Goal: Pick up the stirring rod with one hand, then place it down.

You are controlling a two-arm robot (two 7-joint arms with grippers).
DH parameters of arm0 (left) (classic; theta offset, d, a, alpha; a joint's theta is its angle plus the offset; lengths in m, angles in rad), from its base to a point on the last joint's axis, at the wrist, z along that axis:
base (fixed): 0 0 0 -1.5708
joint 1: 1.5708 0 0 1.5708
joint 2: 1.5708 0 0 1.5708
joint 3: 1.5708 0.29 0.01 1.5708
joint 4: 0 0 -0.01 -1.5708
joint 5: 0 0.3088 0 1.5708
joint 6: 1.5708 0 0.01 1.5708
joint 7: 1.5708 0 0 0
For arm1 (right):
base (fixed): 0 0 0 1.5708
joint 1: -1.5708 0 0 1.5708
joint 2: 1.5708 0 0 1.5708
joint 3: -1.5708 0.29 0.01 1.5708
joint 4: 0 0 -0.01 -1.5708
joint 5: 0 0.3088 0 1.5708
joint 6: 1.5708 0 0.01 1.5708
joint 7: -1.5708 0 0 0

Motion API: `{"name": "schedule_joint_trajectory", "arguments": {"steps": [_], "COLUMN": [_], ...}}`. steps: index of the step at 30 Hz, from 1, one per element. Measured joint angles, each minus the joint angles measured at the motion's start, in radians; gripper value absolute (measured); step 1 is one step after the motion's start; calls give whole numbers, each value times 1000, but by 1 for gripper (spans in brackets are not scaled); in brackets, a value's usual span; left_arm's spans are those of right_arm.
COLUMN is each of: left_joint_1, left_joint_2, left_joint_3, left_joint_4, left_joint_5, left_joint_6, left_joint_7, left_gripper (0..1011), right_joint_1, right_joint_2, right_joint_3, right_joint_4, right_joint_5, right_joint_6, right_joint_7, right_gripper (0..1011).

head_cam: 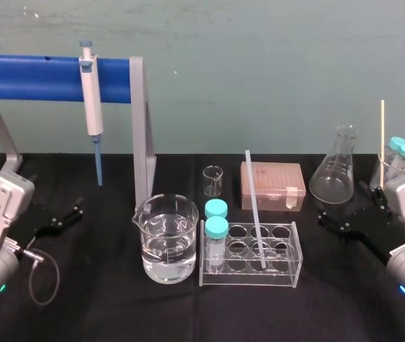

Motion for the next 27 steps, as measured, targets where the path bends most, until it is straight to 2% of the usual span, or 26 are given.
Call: {"name": "schedule_joint_trajectory", "arguments": {"steps": [1, 5, 7, 11, 14, 15, 18, 20, 23, 27], "left_joint_1": [0, 0, 0, 0, 0, 0, 0, 0, 0, 0], "left_joint_2": [0, 0, 0, 0, 0, 0, 0, 0, 0, 0], "left_joint_3": [0, 0, 0, 0, 0, 0, 0, 0, 0, 0], "left_joint_4": [0, 0, 0, 0, 0, 0, 0, 0, 0, 0], "left_joint_5": [0, 0, 0, 0, 0, 0, 0, 0, 0, 0], "left_joint_6": [0, 0, 0, 0, 0, 0, 0, 0, 0, 0], "left_joint_7": [0, 0, 0, 0, 0, 0, 0, 0, 0, 0], "left_gripper": [1000, 1000, 1000, 1000, 1000, 1000, 1000, 1000, 1000, 1000], "right_joint_1": [-9, -24, -36, -40, -34, -34, -11, 2, 46, 98], "right_joint_2": [-8, -21, -31, -36, -38, -38, -42, -48, -66, -93], "right_joint_3": [17, 50, 86, 111, 128, 128, 125, 120, 94, 60], "right_joint_4": [-9, -30, -60, -88, -117, -117, -134, -135, -124, -83], "right_joint_5": [34, 105, 184, 249, 317, 317, 357, 366, 372, 366], "right_joint_6": [10, 37, 66, 97, 152, 152, 212, 231, 271, 294], "right_joint_7": [16, 52, 102, 156, 229, 229, 296, 315, 351, 366], "right_gripper": [1003, 1003, 1003, 1003, 1003, 1003, 1003, 1003, 1003, 1003]}}
